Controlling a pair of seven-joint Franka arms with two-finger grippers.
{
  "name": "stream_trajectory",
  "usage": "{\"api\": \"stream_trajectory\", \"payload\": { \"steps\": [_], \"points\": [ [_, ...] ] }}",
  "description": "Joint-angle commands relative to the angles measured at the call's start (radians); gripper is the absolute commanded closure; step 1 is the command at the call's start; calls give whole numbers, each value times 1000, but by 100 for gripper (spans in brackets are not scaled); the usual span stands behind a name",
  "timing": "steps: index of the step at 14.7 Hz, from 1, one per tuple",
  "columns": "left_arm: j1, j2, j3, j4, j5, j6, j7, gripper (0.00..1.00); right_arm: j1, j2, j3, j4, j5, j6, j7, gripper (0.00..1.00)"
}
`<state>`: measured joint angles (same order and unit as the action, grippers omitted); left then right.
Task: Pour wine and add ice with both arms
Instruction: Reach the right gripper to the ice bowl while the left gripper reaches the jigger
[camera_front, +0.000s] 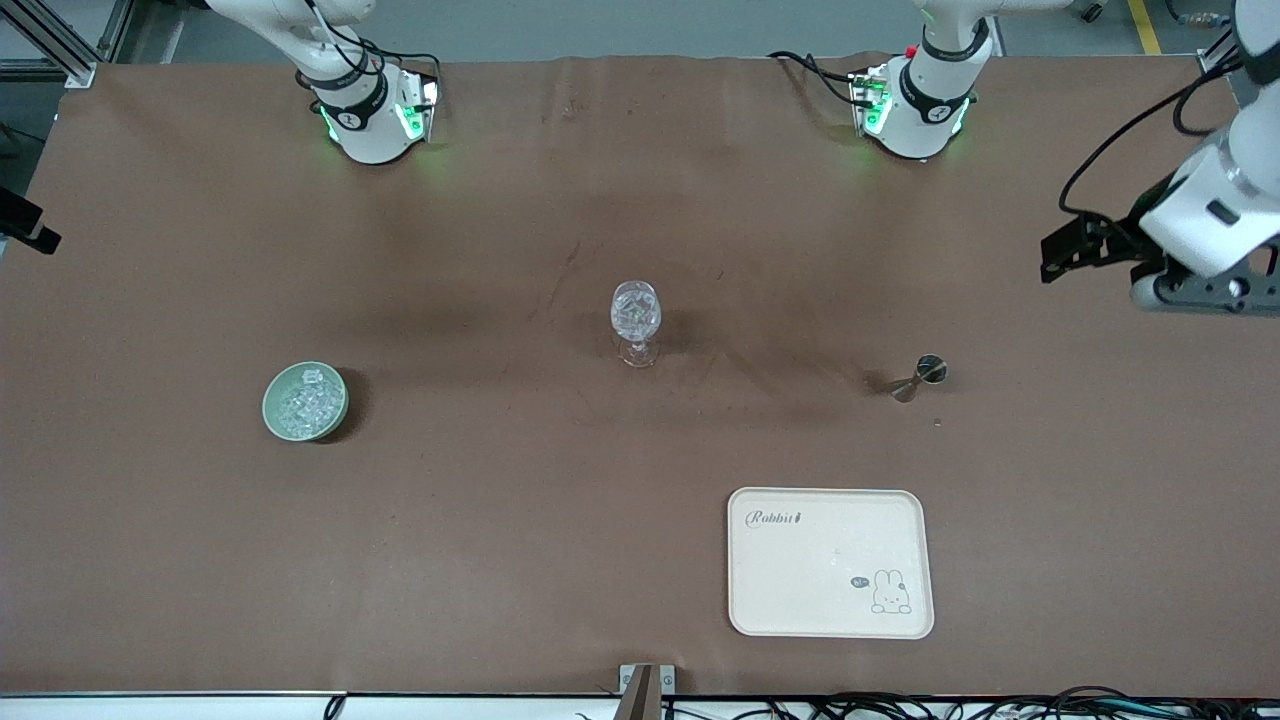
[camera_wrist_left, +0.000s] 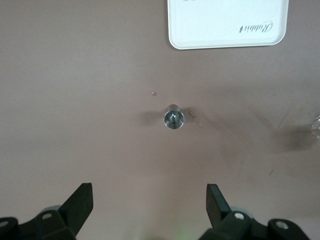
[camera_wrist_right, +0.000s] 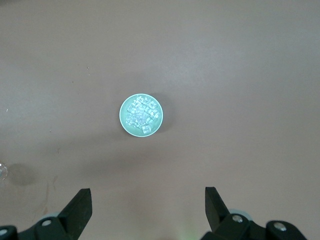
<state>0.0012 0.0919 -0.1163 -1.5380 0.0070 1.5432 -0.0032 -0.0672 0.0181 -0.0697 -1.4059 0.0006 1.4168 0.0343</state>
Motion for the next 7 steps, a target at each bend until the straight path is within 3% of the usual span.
{"api": "stream_trajectory", "payload": {
  "steps": [1,4,7],
  "points": [
    [19,86,6,62,-13,-11,74,0,15,2,10,-2,12,-13,13,0],
    [57,158,7,61,-13,-12,34,0,18,0,53,-76,-2,5,15,0],
    [75,239,9,58,-13,-11,-108,0,18,0,71,-220,-2,173,16,0]
  ]
}}
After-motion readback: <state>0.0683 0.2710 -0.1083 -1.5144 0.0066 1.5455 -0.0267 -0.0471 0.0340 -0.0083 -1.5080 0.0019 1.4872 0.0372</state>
